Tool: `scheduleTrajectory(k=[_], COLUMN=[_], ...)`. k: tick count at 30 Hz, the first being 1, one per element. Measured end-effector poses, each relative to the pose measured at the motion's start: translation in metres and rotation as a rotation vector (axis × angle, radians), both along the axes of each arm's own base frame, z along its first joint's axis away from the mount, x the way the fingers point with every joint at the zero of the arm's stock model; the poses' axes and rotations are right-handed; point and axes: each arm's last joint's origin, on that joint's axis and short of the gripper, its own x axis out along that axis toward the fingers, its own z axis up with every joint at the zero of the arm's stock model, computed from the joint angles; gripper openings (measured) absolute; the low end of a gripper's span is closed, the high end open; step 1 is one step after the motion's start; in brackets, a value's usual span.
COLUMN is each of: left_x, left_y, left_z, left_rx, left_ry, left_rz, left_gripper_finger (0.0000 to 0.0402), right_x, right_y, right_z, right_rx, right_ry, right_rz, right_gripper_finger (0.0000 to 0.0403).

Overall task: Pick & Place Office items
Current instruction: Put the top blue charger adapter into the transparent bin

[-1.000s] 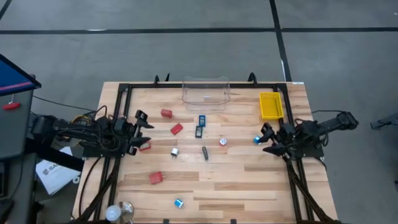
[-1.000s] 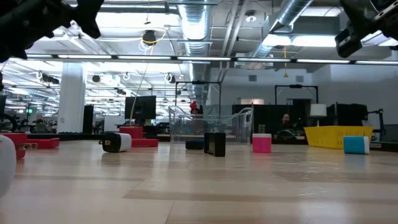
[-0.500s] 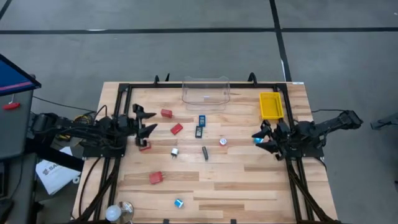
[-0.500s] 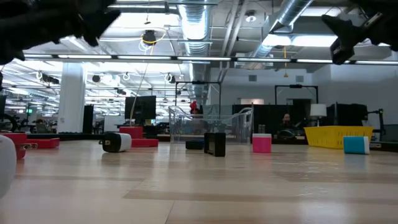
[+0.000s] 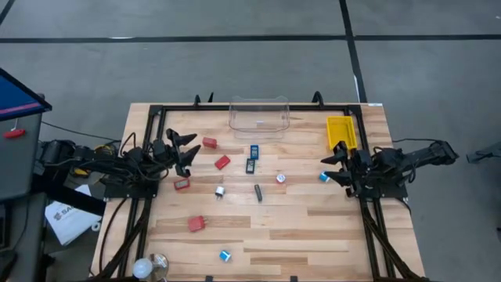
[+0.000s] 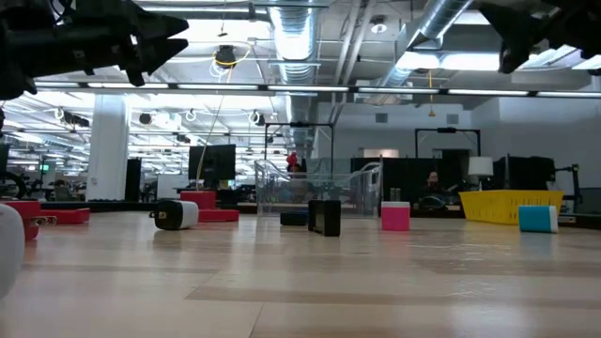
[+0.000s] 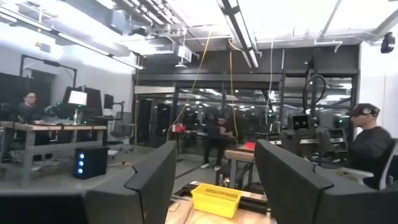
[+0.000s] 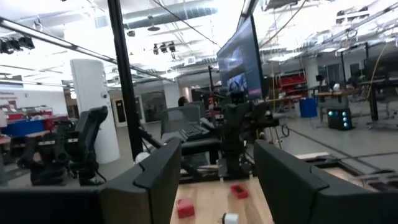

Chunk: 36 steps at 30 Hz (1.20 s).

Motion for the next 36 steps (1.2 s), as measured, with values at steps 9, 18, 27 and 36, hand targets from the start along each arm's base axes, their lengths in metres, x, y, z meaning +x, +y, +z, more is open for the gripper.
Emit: scheduleTrajectory(k=[9,18,27,36], left_x=[0.02,0.048,0.044,0.041], left_y=[0.002,0.012,0.007,-0.022], left_z=[0.031,0.104,0.117,0.115], left_rx=[0.122,0.244,0.265,0.413], left_ry=[0.069,0.306,0.346,0.365], left_rz=[0.042,0.511,0.489,0.26], left_gripper_finger=[0.0214,0.0174,0.0205,0.03], right_x=[-0.004,0.018,0.075,0.069], right_y=[-0.001,0.001,0.007,0.01], right_z=[0.039,0.09,0.083,0.067], right_rx=[-0.027,0.053,0.112,0.235], right_ry=[0.169,0.749,1.404,1.48], right_rz=[-0.092,-0.436,-0.612,-0.658], right_gripper_finger=[0.0195,0.0195,0.0211,0.0274])
